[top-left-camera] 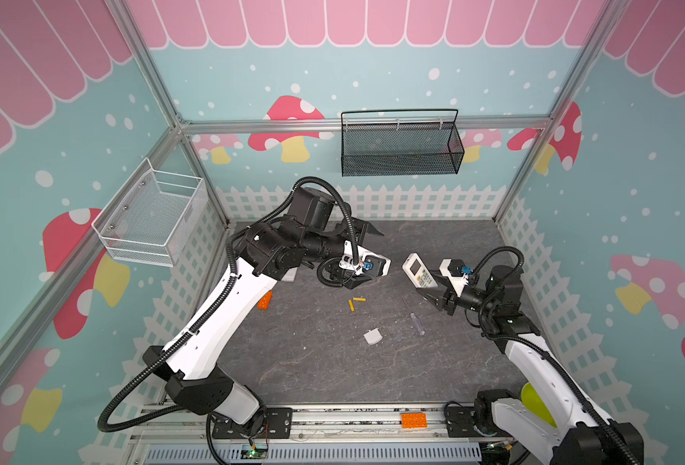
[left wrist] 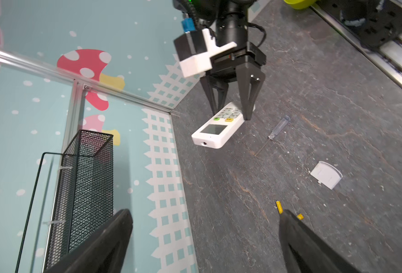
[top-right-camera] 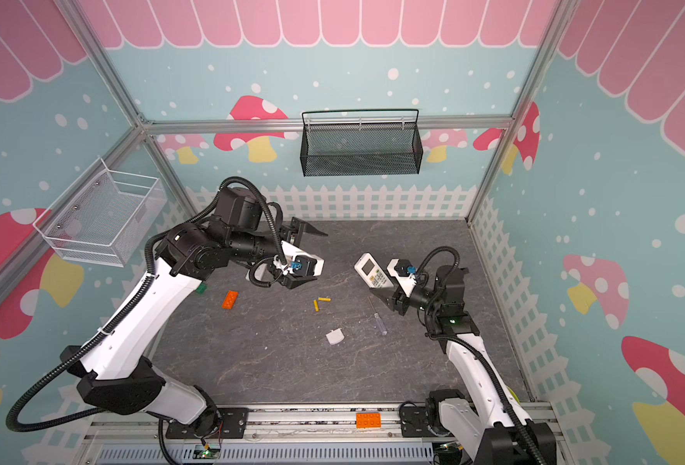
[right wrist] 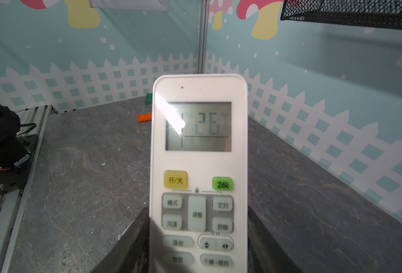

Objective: Unload the batteries from the remote control
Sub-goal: 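Lift the white remote with the right gripper while the left gripper rises toward it, then grasp the remote's end with the left gripper from the right gripper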

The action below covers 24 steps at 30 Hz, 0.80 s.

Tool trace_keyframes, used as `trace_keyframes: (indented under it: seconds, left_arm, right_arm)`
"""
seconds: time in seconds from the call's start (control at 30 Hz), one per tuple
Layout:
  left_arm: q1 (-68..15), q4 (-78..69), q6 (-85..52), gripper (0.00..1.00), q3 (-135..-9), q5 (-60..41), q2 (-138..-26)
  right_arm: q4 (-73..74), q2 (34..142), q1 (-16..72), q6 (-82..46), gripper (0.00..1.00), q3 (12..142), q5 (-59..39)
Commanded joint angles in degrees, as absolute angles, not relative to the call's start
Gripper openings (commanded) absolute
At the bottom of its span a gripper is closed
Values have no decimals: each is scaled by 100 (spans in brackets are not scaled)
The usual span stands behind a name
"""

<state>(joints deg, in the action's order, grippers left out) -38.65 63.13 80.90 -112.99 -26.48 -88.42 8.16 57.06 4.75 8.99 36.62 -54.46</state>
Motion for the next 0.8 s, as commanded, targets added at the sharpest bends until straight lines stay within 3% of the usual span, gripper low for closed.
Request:
trace_keyframes:
  seconds: [0.0, 0.47, 0.63, 0.77]
  left_arm:
    - [-4040, 6870, 9080, 97, -11166, -2512, -8933]
    - [-4343, 6775, 10953, 93, -10935, -2016, -9234]
    - [-4415, 6565, 11320, 88, -10769, -2006, -9286]
    - [-4535, 6545, 11250, 77, -10734, -1942, -9357]
  right_arm:
    - [779, 5843, 580, 1230, 21, 3917, -6146]
    - [420, 6401, 1014, 1037, 21, 4293, -7092]
    - [131, 6579, 1280, 1236, 21, 4370, -7178]
    - [52, 6649, 1427, 1338, 21, 4378, -7230]
